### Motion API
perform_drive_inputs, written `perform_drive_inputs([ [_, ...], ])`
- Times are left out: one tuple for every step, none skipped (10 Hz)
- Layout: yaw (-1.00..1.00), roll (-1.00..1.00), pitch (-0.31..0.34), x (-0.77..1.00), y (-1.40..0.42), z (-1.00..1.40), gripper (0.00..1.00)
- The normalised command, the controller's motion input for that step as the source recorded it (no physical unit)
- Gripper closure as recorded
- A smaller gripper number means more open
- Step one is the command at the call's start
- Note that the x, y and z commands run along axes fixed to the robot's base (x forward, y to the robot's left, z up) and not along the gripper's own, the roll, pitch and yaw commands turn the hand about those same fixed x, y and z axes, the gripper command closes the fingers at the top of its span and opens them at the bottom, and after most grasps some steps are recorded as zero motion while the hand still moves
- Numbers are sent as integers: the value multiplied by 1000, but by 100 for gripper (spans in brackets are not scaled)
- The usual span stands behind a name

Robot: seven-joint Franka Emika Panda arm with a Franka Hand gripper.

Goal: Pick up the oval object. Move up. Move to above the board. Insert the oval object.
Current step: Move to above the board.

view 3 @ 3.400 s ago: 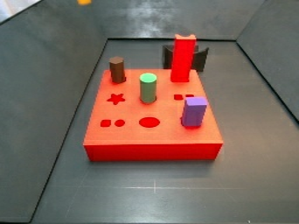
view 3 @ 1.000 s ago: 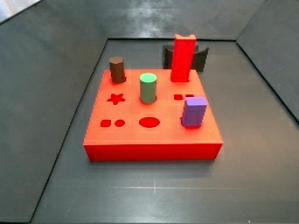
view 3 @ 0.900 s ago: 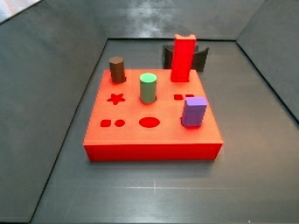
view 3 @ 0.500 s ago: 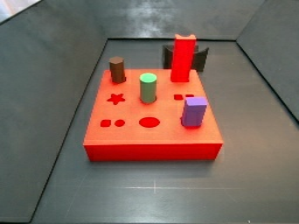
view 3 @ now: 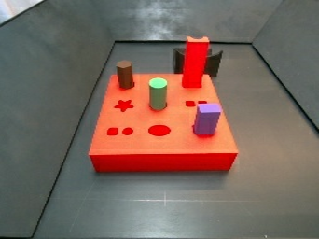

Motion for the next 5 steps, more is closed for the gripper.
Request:
perform_drive_inputs([
  [24,63,54,-494,-2,0,100],
  [1000,154,240,752,-1000,171,100],
  [1000,174,268,756,-1000,168,100],
  [899,185,338,791,-1000,155,100],
  [534,40,297,817,-1000,169,100],
])
